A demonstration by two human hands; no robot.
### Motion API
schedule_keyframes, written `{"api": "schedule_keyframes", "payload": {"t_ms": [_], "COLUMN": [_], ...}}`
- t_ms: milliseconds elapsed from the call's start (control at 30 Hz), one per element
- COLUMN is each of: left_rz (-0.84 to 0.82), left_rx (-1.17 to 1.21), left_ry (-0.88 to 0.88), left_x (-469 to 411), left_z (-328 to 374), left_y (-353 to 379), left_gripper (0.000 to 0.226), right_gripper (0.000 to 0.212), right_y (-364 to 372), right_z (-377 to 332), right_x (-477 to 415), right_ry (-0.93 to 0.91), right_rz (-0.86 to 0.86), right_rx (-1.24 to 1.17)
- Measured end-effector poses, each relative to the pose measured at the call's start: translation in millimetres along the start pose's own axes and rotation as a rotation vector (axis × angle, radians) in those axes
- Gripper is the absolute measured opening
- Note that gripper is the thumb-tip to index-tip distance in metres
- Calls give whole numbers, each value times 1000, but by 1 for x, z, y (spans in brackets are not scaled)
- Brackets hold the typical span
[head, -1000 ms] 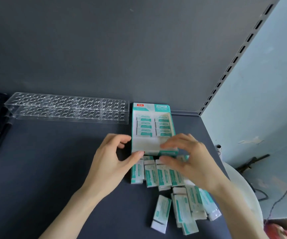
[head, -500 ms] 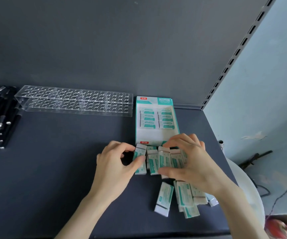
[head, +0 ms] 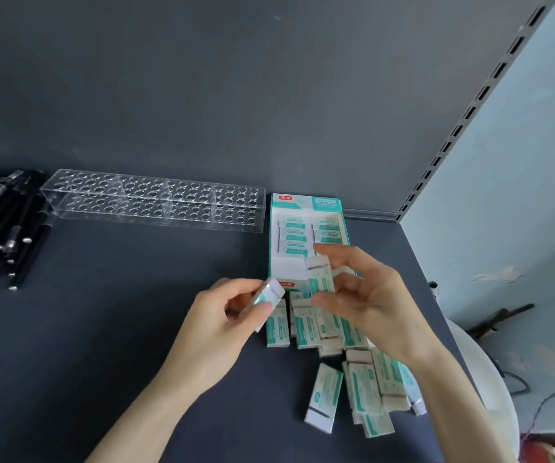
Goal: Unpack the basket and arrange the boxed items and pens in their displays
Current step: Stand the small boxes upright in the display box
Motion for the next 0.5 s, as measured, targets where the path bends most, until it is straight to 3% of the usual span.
{"api": "schedule_keyframes", "payload": {"t_ms": [200, 267, 333, 367, 500], "left_rz": [10, -46, -121, -131, -25], "left_rx": [267, 267, 199, 162, 169], "left_ry": [-101, -99, -53, -23, -42], "left_x": [-25, -33, -40, -44, -57], "left_z": [16, 22, 29, 30, 23], "left_y": [6, 15, 22, 25, 23], "left_gripper": [9, 15, 3, 10, 17], "right_gripper": [28, 28, 29, 27, 25], "right_y": [-1, -1, 1, 0, -4], "right_z": [2, -2, -4, -4, 5], "right_x": [-12, -16, -20, -22, -32], "right_ry": [-5, -27, -47, -47, 25], "right_rz": [54, 49, 35, 39, 98], "right_rx": [-68, -56, -28, -18, -62]}}
Point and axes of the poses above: each hand's wrist, its own x-axis away from the middle knuckle, its own y-axis out of the palm, z = x × y, the point moved 6 cm from there along -x, towards the middle knuckle, and after that the axes turned 8 degrees about z, right-handed, at the moved point
